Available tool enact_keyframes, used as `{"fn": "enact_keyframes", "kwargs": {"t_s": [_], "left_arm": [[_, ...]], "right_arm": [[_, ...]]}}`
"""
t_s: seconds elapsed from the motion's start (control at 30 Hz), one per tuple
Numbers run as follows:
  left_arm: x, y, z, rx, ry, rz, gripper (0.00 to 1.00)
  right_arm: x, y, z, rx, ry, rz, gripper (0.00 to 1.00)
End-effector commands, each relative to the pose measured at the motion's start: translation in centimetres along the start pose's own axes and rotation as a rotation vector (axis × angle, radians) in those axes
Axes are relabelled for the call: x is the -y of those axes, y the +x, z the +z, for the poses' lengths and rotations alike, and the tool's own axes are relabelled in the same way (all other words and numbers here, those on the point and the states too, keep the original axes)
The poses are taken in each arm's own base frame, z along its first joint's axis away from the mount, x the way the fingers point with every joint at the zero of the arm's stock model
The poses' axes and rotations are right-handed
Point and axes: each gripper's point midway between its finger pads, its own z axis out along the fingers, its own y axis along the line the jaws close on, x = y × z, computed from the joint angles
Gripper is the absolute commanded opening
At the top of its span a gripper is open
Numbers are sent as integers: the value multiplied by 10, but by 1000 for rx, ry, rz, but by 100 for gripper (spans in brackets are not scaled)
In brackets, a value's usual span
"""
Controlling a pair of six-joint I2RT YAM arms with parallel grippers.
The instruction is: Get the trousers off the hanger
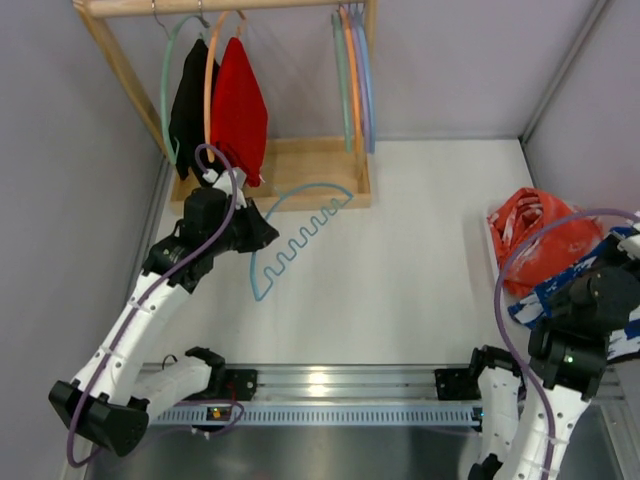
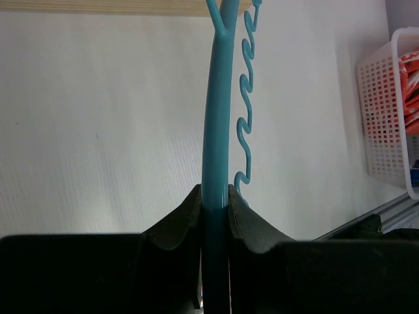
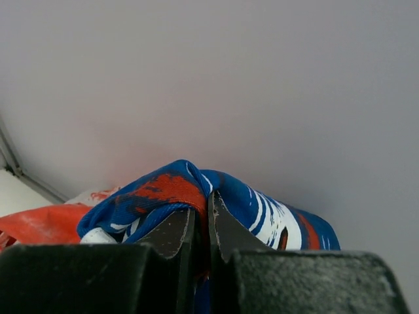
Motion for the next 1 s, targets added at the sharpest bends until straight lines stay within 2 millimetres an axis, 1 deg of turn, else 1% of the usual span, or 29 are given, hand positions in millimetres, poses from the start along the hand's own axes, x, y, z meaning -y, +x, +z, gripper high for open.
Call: {"fn": "enact_keyframes", "kwargs": {"t_s": [0.0, 0.03, 0.1, 0.13, 0.2, 0.23, 0.3, 0.33, 0.4, 0.43, 0.5, 0.53, 0.6, 0.63, 0.7, 0.73, 0.77, 0.8, 0.83, 0.9, 0.93, 0.97], "left_arm": [[21, -28, -16, 108, 79, 35, 0], [22, -28, -17, 107, 85, 37, 0], [26, -29, -19, 106, 101, 40, 0], [27, -28, -19, 104, 107, 43, 0], [30, -30, -22, 110, 117, 52, 0], [31, -30, -24, 113, 123, 63, 0], [32, -33, -26, 123, 127, 79, 0], [33, -33, -27, 123, 131, 93, 0], [37, -38, -32, 135, 144, 110, 0], [39, -39, -34, 139, 153, 125, 0], [45, -47, -41, 164, 168, 140, 0], [46, -49, -43, 172, 169, 151, 0], [47, -56, -48, 197, 161, 157, 0], [44, -55, -49, 193, 147, 157, 0], [43, -60, -52, 212, 126, 158, 0], [44, -61, -54, 216, 127, 168, 0], [46, -64, -57, 227, 134, 171, 0], [47, -66, -58, 231, 136, 173, 0], [49, -68, -61, 241, 141, 175, 0], [53, -78, -66, 268, 140, 183, 0], [53, -82, -65, 275, 131, 191, 0], [57, -91, -71, 300, 130, 201, 0]], "right_arm": [[-33, -37, 27, 164, -80, 63, 0], [-54, -29, 36, 148, -145, 47, 0], [-77, -26, 45, 148, -209, 71, 0], [-97, -17, 55, 120, -258, 63, 0], [-118, -7, 66, 84, -305, 72, 0], [-134, 2, 77, 63, -326, 72, 0], [-153, 17, 85, 20, -369, 71, 0], [-169, 35, 90, -28, -411, 51, 0], [-184, 56, 92, -77, -452, 38, 0], [-196, 82, 92, -134, -485, 16, 0], [-207, 106, 90, -189, -518, 0, 0], [-217, 129, 88, -237, -555, -22, 0], [-225, 155, 85, -301, -580, -44, 0], [-228, 166, 82, -327, -595, -54, 0], [-232, 181, 79, -362, -616, -74, 0], [-237, 192, 76, -388, -639, -83, 0], [-238, 196, 74, -396, -651, -89, 1], [-238, 206, 68, -434, -665, -107, 2], [-240, 207, 66, -441, -681, -106, 4], [-239, 204, 61, -447, -699, -106, 14], [-240, 198, 60, -438, -717, -97, 21], [-241, 194, 58, -439, -728, -96, 42]]}}
